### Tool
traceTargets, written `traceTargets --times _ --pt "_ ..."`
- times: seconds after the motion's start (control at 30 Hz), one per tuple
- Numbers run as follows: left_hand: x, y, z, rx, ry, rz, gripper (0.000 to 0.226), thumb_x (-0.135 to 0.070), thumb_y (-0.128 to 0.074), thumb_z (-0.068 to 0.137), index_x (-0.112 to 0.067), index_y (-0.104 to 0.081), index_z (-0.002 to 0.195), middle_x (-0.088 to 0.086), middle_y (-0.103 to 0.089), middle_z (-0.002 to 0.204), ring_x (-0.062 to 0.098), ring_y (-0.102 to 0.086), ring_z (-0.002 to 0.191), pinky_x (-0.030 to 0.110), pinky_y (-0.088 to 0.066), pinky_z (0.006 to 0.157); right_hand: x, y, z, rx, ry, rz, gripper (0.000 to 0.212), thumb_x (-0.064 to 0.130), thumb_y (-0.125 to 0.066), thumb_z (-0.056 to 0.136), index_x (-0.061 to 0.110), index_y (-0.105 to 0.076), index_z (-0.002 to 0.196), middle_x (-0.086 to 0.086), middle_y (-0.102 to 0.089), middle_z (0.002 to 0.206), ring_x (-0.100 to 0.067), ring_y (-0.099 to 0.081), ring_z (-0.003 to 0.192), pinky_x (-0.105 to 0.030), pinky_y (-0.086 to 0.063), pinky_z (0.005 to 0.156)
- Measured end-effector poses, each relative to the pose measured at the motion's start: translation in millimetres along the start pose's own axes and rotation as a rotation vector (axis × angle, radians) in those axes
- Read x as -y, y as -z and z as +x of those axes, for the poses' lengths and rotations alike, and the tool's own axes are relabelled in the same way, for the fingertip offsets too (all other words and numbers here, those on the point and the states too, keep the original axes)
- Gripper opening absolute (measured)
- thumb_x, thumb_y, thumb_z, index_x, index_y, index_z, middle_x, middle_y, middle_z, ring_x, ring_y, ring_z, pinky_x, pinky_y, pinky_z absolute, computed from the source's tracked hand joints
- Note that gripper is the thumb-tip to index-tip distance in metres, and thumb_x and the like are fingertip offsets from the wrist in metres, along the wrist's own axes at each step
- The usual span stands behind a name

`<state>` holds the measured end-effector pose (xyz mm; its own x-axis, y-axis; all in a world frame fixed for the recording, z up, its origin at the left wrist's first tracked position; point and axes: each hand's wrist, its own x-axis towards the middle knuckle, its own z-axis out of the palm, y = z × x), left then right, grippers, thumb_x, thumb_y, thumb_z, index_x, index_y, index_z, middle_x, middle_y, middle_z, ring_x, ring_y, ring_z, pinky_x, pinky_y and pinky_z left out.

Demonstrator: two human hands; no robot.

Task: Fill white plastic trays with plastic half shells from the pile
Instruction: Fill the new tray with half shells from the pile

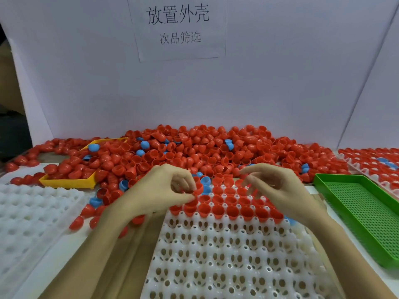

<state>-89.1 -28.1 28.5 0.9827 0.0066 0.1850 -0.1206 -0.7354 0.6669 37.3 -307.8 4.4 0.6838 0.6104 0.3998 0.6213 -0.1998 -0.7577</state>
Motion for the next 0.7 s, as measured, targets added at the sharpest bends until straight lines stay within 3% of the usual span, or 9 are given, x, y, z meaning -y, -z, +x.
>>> traceTargets --times 0.1,0.23,0.4,0.47,0.53,0.7 --pt "4.4 16.1 -7.4 0.21 0.02 0.173 0.012 -0.03 -0.084 0.082 -0.037 -0.076 0.085 -0.011 -0.07 0.078 0.001 -0.062 0.067 0.016 -0.051 0.064 -8.4 9.6 0.9 -0.081 -0.067 -0.041 0.022 0.009 -0.061 0.103 0.022 -0.076 0.113 0.003 -0.08 0.091 -0.016 -0.077 0.078 -0.037 -0.065 0.074" --pt "2.0 20.5 -12.0 0.442 0.062 0.21 0.006 -0.027 -0.079 0.083 -0.029 -0.074 0.082 -0.013 -0.062 0.061 0.0 -0.054 0.055 0.019 -0.048 0.059 -15.6 15.5 0.8 -0.144 -0.121 -0.02 0.022 0.005 -0.06 0.103 0.018 -0.077 0.108 -0.003 -0.079 0.089 -0.021 -0.077 0.075 -0.038 -0.065 0.072" --pt "4.1 16.0 -13.4 0.423 0.08 0.381 0.007 -0.021 -0.078 0.08 -0.025 -0.072 0.079 -0.02 -0.058 0.052 0.0 -0.053 0.05 0.023 -0.052 0.059 -18.6 16.9 0.3 -0.171 -0.17 -0.002 0.024 0.002 -0.058 0.104 0.015 -0.078 0.106 -0.004 -0.079 0.087 -0.023 -0.076 0.074 -0.029 -0.065 0.071" --pt "3.6 10.2 -13.0 0.426 0.081 0.444 0.009 -0.022 -0.079 0.079 -0.025 -0.072 0.084 -0.023 -0.059 0.055 0.001 -0.055 0.054 0.027 -0.054 0.062 -19.5 17.5 0.2 -0.178 -0.179 -0.007 0.023 0.002 -0.058 0.104 0.013 -0.078 0.106 -0.003 -0.079 0.086 -0.023 -0.076 0.073 -0.027 -0.064 0.069" --pt "3.1 4.9 -12.3 0.433 0.086 0.491 0.016 -0.024 -0.08 0.079 -0.024 -0.072 0.092 -0.016 -0.059 0.064 0.004 -0.057 0.062 0.025 -0.051 0.06 -21.0 18.6 0.0 -0.19 -0.185 -0.011 0.023 0.002 -0.058 0.104 0.013 -0.078 0.106 -0.003 -0.079 0.086 -0.024 -0.076 0.072 -0.028 -0.064 0.069" --pt "8.6 12.1 -13.3 0.44 0.117 0.409 0.017 -0.037 -0.083 0.081 -0.026 -0.073 0.09 -0.021 -0.061 0.058 -0.001 -0.059 0.059 0.023 -0.056 0.065 -24.1 24.1 -1.5 -0.225 -0.195 -0.025 0.025 0.001 -0.057 0.104 0.015 -0.078 0.104 -0.003 -0.078 0.085 -0.024 -0.076 0.071 -0.03 -0.065 0.068"
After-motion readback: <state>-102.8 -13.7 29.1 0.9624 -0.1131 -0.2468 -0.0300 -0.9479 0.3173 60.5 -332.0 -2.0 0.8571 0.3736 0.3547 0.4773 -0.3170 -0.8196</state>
